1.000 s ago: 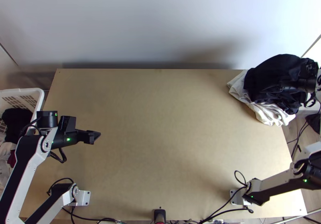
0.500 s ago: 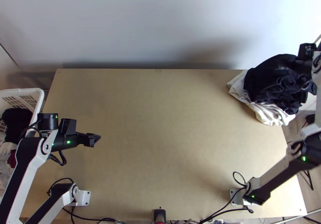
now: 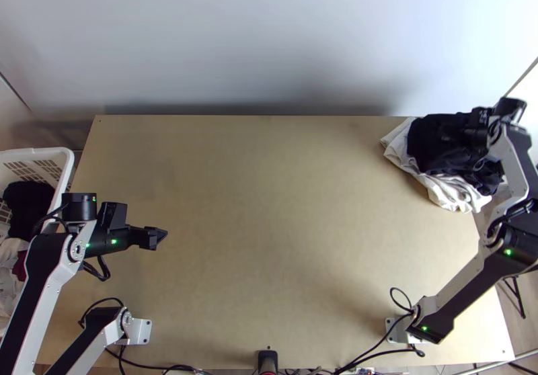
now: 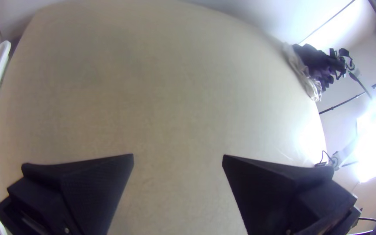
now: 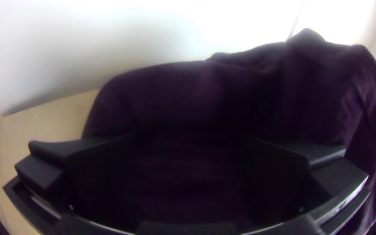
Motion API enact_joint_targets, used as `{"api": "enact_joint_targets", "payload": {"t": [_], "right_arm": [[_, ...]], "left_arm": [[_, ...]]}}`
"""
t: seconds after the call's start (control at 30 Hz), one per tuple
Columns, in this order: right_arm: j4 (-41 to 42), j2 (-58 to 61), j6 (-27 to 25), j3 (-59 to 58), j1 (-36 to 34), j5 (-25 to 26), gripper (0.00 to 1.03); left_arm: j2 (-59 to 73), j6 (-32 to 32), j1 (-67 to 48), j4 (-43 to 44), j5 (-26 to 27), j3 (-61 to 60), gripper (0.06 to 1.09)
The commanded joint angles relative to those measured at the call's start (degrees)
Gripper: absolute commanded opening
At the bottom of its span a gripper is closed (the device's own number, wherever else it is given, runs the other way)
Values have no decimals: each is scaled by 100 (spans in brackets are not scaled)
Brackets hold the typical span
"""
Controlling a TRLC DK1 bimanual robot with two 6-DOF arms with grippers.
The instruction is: Fold the t-shirt
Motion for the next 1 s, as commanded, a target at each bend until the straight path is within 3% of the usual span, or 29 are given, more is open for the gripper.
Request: {"api": "enact_joint_targets", "payload": {"t": [0.0, 0.13, 0.5, 0.97], "right_arm": [[1079, -635, 141, -2399, 19, 44, 98], [1457, -793, 132, -3111, 134, 79, 98], [1571, -855, 141, -3295, 125, 114, 98], [903, -2867, 457, -2874, 652, 114, 98]], "left_arm": [[19, 1, 15, 17, -37, -15, 105], [46, -8, -3, 52, -46, -59, 105], [-16, 1, -3, 52, -63, -32, 105], [-218, -34, -56, 96, -55, -191, 105]]}}
